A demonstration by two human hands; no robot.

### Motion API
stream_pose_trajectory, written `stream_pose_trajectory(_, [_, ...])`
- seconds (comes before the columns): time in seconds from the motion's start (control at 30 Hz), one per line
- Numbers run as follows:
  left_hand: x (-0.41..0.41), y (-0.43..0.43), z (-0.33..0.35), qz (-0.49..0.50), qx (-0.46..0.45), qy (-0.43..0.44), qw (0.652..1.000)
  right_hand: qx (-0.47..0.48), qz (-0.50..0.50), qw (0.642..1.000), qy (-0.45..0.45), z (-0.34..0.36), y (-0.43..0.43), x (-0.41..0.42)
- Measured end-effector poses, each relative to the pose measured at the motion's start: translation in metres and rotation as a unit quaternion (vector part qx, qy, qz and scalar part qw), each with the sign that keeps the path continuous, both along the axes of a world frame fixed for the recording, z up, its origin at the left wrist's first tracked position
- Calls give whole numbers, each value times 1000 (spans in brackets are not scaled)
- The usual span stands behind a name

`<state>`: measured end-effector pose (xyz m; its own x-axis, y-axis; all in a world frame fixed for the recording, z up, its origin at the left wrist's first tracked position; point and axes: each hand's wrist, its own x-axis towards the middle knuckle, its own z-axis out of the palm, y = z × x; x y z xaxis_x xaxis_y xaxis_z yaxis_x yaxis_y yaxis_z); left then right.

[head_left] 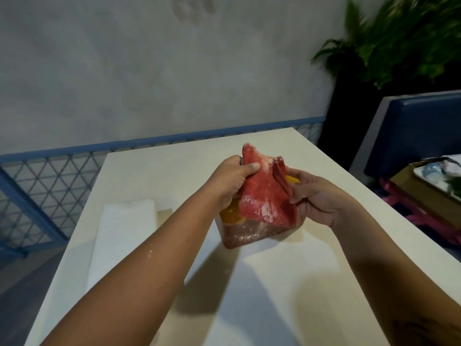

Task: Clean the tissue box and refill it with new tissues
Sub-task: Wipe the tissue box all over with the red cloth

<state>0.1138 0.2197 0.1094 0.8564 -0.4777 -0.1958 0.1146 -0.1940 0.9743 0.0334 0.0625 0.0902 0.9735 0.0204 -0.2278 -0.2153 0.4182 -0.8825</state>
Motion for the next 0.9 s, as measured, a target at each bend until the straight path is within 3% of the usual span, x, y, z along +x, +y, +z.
stream_pose_trajectory(0.1, [-2, 4, 5, 22, -60, 87, 994, 22, -61, 997, -42, -4, 3, -11])
stream_pose_trajectory(0.17, [-4, 6, 10, 39, -108, 151, 982, -23, -194, 978, -79, -15, 11, -16])
stream_pose_trajectory(0.23, [-7, 7, 17, 54, -139, 203, 968, -152, -340, 920, -123, -31, 28, -23])
stream_pose_trajectory(0.33, [-14, 6, 24, 68, -222, 297, 926, -276, -493, 799, -209, -61, 64, -31])
stream_pose_trajectory(0.43, [-23, 3, 23, 72, -296, 366, 880, -367, -510, 701, -338, -78, 88, -28])
stream_pose_trajectory(0.6, [-35, 4, 17, 10, -282, 376, 883, -455, -491, 628, -397, -63, 86, -6])
stream_pose_trajectory(0.67, [-34, 13, 21, -45, -258, 372, 891, -443, -483, 641, -399, -50, 79, 1])
stream_pose_trajectory(0.7, [-34, 18, 25, -78, -240, 362, 897, -412, -477, 669, -394, -43, 78, 3])
stream_pose_trajectory(0.8, [-27, 30, 35, -133, -186, 314, 922, -209, -444, 792, -363, -15, 86, 6])
stream_pose_trajectory(0.9, [-16, 42, 47, -196, -89, 197, 957, -35, -444, 850, -282, 8, 89, 13])
